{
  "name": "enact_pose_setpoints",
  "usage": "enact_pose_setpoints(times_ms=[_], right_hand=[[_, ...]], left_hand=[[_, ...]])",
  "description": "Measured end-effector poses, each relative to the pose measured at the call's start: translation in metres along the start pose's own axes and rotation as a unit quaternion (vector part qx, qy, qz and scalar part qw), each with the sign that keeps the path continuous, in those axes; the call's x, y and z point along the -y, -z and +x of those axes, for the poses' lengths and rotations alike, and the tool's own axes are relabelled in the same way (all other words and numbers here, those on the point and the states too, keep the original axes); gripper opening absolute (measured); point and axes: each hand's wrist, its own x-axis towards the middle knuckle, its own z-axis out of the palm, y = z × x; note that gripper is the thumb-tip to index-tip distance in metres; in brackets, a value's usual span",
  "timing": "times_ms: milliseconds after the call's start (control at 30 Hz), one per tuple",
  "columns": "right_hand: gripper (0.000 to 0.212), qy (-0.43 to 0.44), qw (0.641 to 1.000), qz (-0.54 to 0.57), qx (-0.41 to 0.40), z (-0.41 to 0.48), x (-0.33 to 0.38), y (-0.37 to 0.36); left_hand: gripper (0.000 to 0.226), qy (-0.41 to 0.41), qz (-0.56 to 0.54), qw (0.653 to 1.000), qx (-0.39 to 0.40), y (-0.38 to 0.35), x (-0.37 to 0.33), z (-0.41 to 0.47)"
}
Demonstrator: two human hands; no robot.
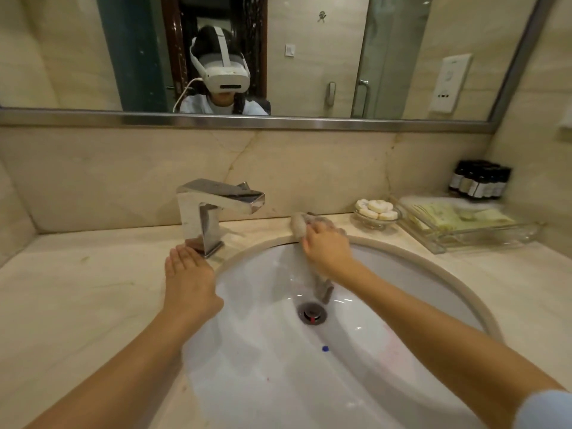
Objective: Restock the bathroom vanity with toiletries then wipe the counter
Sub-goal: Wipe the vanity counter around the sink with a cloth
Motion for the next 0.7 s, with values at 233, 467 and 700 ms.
enact_pose_setpoints(times_ms=[233, 467, 700], right_hand=[[0.049, 0.098, 0.987, 0.123, 0.019, 0.02, 0.068, 0.002], [0.047, 0.066, 0.995, 0.078, 0.017, 0.024, 0.038, 0.01], [0.04, 0.012, 0.999, -0.034, 0.006, -0.02, -0.066, 0.03]], left_hand=[[0.093, -0.006, 0.005, 1.0, -0.014, -0.004, 0.001, 0.004], [0.09, -0.009, 0.001, 1.0, -0.03, -0.007, 0.003, 0.006], [0.091, -0.005, 0.005, 1.0, -0.025, -0.005, 0.001, 0.003]])
